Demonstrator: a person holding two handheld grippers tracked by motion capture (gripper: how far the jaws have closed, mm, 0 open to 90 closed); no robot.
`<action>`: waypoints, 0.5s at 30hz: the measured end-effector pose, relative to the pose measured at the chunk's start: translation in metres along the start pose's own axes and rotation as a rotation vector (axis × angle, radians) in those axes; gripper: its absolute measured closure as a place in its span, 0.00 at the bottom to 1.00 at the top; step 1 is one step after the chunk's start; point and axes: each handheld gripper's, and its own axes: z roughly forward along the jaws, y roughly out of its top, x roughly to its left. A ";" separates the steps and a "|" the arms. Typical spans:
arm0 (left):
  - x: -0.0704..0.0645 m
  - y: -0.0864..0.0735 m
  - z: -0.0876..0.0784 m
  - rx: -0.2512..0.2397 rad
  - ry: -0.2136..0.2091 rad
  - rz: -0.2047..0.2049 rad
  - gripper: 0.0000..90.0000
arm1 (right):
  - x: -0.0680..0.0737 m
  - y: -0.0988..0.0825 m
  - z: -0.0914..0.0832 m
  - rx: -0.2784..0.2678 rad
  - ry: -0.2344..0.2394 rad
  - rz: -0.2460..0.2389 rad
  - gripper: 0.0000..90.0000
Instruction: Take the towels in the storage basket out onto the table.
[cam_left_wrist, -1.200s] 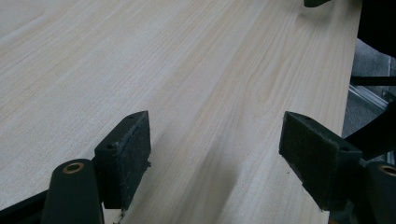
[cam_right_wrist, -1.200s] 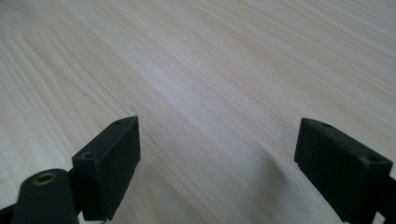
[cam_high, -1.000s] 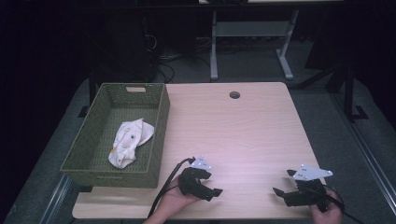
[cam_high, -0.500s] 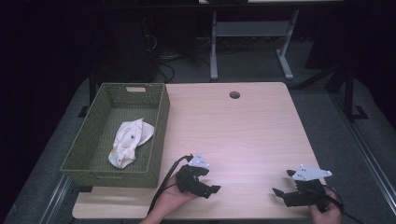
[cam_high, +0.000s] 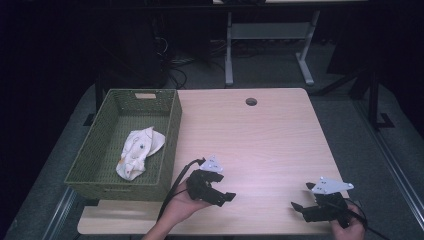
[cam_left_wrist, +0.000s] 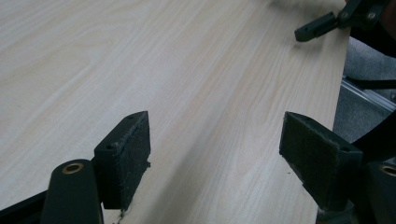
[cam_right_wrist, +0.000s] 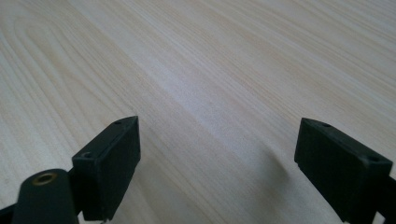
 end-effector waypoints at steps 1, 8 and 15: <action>0.000 0.002 -0.001 0.007 0.001 0.006 0.27 | 0.000 0.000 0.001 0.004 0.000 0.001 0.16; 0.003 0.017 -0.013 0.019 -0.003 0.016 0.27 | 0.001 0.000 -0.001 -0.005 -0.002 0.000 0.16; 0.009 0.027 -0.021 0.041 -0.010 0.001 0.25 | -0.001 -0.001 -0.002 -0.009 -0.004 0.007 0.16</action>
